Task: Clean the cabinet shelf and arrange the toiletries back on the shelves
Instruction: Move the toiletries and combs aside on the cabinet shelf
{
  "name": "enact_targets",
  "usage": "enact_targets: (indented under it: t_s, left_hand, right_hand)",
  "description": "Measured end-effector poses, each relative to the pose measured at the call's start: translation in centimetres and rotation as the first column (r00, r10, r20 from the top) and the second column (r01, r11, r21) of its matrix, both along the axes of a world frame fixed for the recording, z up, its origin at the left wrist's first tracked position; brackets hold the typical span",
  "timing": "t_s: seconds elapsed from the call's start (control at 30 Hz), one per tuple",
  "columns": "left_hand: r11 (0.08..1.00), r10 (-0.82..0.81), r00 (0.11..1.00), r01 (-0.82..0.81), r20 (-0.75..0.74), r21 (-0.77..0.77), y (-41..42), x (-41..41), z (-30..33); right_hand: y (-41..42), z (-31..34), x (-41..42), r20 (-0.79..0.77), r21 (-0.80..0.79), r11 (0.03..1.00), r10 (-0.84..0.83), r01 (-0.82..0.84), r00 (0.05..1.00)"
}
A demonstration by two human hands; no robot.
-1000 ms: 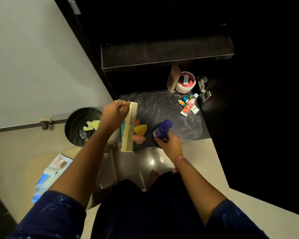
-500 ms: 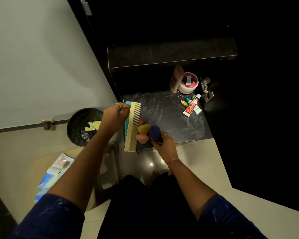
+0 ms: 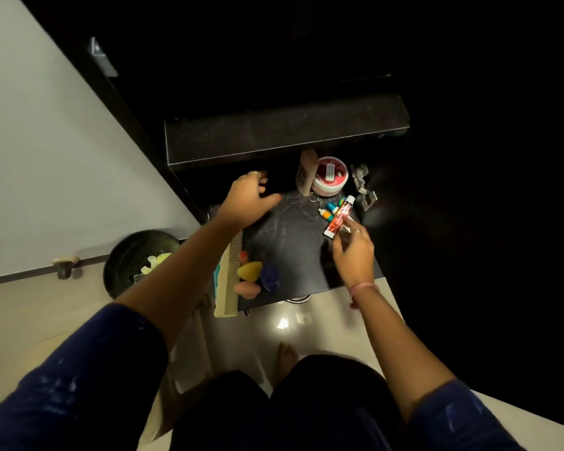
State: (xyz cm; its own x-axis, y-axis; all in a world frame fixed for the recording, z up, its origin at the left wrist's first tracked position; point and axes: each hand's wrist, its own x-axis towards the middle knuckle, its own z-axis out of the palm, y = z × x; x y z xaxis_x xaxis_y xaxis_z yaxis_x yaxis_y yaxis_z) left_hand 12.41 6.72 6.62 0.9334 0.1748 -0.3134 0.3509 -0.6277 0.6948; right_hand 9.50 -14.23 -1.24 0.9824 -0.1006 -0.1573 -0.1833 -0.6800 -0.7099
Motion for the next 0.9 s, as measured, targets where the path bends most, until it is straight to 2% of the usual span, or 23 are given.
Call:
enact_targets:
  t_s: [0.1, 0.2, 0.27, 0.37, 0.43, 0.57, 0.67, 0.8, 0.9]
  left_hand:
    - [0.989, -0.029, 0.994, 0.043, -0.101, 0.143, -1.8, 3.0, 0.8]
    - [0.979, -0.080, 0.963, 0.125, -0.259, 0.163, -3.3, 5.5, 0.8]
    - [0.986, -0.101, 0.943, 0.138, -0.316, 0.098, -4.0, 6.6, 0.4]
    - [0.986, -0.165, 0.927, 0.157, -0.337, -0.050, -5.0, 7.7, -0.9]
    - [0.991, -0.134, 0.927, 0.116, -0.351, -0.070, -5.7, 7.8, -1.0]
    - [0.994, -0.110, 0.955, 0.102, -0.274, -0.043, -6.0, 7.7, -1.0]
    - [0.994, -0.113, 0.978, 0.109, -0.173, -0.030, -5.0, 7.6, -2.0]
    - [0.989, -0.128, 0.989, 0.122, 0.073, 0.084, -3.8, 5.0, -0.3]
    - [0.995, -0.090, 0.993, 0.092, 0.081, -0.021, -1.9, 2.0, 0.3]
  right_hand:
    - [0.7, 1.6, 4.6, 0.031, -0.107, 0.987, 0.124, -0.120, 0.992]
    - [2.1, 1.7, 9.1, -0.012, -0.334, 0.909, 0.261, -0.250, 0.965]
    - [2.9, 1.5, 11.3, -0.107, -0.446, 0.840, 0.291, -0.307, 0.951]
    - [3.7, 1.4, 13.3, -0.262, -0.487, 0.778, 0.302, -0.396, 0.916]
    - [3.7, 1.1, 13.9, -0.312, -0.518, 0.727, 0.330, -0.450, 0.891]
    - [3.5, 0.6, 14.4, -0.338, -0.516, 0.706, 0.352, -0.485, 0.873]
    - [3.5, 0.5, 14.7, -0.336, -0.455, 0.761, 0.335, -0.463, 0.880]
    - [3.5, 0.5, 14.7, -0.305, -0.440, 0.785, 0.326, -0.436, 0.895]
    - [3.6, 0.9, 14.4, -0.267, -0.428, 0.814, 0.302, -0.393, 0.915]
